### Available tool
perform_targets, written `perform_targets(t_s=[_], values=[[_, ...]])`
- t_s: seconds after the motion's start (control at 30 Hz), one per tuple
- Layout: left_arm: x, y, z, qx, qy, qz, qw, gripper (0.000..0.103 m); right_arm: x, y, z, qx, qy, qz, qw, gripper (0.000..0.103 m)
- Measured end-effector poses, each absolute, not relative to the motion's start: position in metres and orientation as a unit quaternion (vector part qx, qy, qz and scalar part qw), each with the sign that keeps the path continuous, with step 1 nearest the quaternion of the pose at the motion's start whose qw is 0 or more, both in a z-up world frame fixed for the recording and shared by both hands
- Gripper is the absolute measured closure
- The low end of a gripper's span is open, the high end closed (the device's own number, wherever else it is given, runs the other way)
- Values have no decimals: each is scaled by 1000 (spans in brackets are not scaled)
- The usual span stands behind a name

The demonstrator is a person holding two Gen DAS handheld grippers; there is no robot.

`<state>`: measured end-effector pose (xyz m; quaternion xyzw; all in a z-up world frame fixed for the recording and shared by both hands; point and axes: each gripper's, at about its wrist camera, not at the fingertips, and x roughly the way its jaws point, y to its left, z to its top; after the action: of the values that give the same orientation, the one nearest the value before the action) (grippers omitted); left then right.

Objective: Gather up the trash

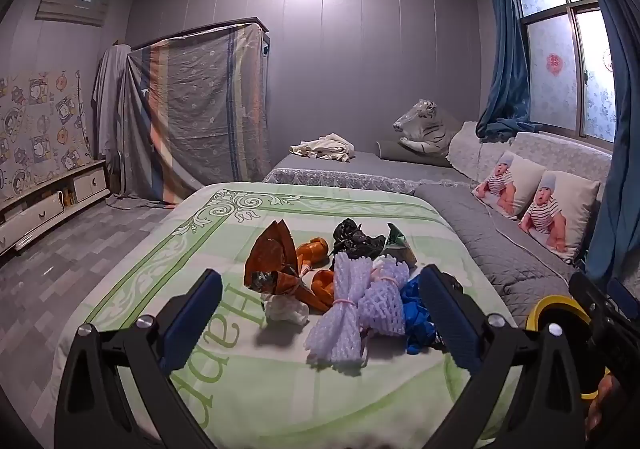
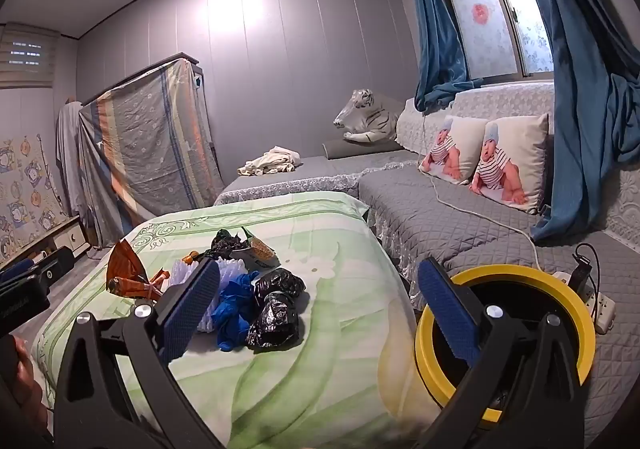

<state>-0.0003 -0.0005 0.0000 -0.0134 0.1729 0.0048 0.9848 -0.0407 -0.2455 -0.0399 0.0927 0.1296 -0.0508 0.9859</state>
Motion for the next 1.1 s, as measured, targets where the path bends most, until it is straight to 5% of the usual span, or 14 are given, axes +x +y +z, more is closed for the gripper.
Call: perform_targets(t_s=[1.1], values=[[0,-2,0,-22,181,3,983,8,-41,-247,-41,92,127,-52,986,8]])
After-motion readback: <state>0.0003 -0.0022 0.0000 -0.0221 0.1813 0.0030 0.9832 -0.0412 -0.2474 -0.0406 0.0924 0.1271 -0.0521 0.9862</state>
